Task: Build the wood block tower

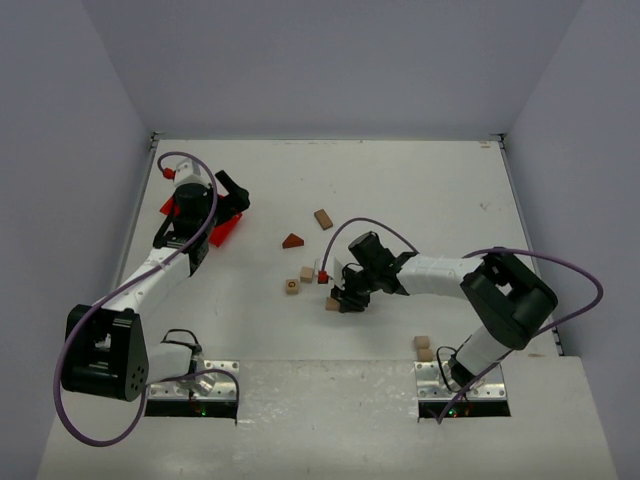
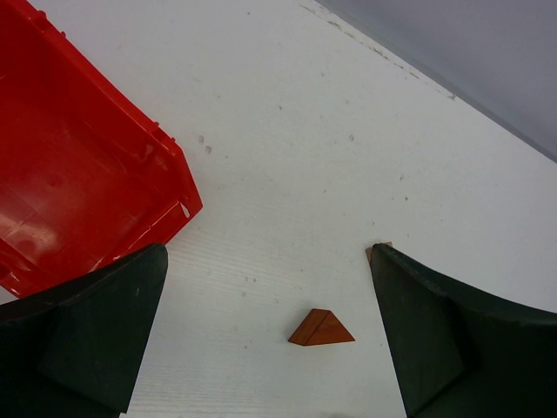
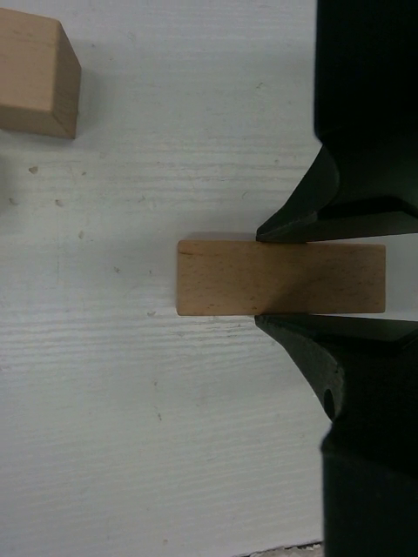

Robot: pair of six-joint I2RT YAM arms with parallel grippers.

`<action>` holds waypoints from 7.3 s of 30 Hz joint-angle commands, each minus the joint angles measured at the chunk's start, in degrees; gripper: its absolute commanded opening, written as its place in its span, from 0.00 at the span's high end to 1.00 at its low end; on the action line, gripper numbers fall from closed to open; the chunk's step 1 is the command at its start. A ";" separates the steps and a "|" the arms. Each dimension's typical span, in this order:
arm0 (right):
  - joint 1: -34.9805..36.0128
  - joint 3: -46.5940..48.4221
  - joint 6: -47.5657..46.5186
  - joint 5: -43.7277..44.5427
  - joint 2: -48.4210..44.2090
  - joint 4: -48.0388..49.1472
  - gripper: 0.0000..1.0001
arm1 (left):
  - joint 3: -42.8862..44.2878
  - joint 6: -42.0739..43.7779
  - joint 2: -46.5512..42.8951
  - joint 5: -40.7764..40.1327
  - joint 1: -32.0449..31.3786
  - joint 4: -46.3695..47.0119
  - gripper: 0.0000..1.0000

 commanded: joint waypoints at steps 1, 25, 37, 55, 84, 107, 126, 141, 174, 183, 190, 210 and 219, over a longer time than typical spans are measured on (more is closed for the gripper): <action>0.95 1.42 -0.20 0.40 0.50 1.08 0.75 | 0.29 0.59 -1.75 -0.89 -0.13 2.01 0.00; 1.45 7.49 0.42 8.71 -5.72 -3.00 0.17 | 1.21 0.54 -5.21 1.98 -0.13 3.02 0.00; -0.67 24.83 8.34 22.25 -9.88 -3.01 0.01 | 2.22 1.45 -10.80 12.19 -0.13 4.63 0.00; -11.94 12.95 67.36 45.77 -27.01 -41.65 0.01 | 4.78 6.63 -0.39 22.08 -0.13 11.10 0.00; -13.11 -11.01 76.18 29.35 -24.74 -43.08 0.33 | 3.19 5.16 1.17 21.24 -0.20 13.89 0.00; -13.27 -9.02 72.36 23.12 -32.71 -13.72 0.80 | 2.66 10.54 2.73 43.03 -7.52 20.89 0.00; -24.02 -7.97 83.38 -24.03 -27.00 8.71 0.83 | 2.13 51.02 5.87 41.26 -37.40 12.03 0.00; -24.08 -8.51 84.13 -24.70 -25.93 9.40 0.82 | 4.76 49.90 9.77 46.35 -37.92 13.79 0.25; -24.08 -4.93 75.46 -8.84 -30.92 1.13 0.01 | 3.20 44.17 9.68 42.84 -38.27 15.49 1.00; -25.24 -6.47 71.02 13.41 -41.91 -4.40 0.01 | 0.98 39.27 9.43 34.43 -38.27 10.89 1.00; -28.29 -8.59 71.15 30.68 -48.26 -9.40 0.01 | -2.99 31.87 9.09 31.43 -39.15 9.05 1.00; -28.48 -14.12 68.81 40.18 -49.10 -9.65 0.01 | -6.16 20.19 10.99 11.04 -45.48 5.26 1.00; -28.39 -14.36 67.87 41.90 -49.15 -9.59 0.01 | -7.53 18.69 11.15 11.48 -45.57 7.10 1.00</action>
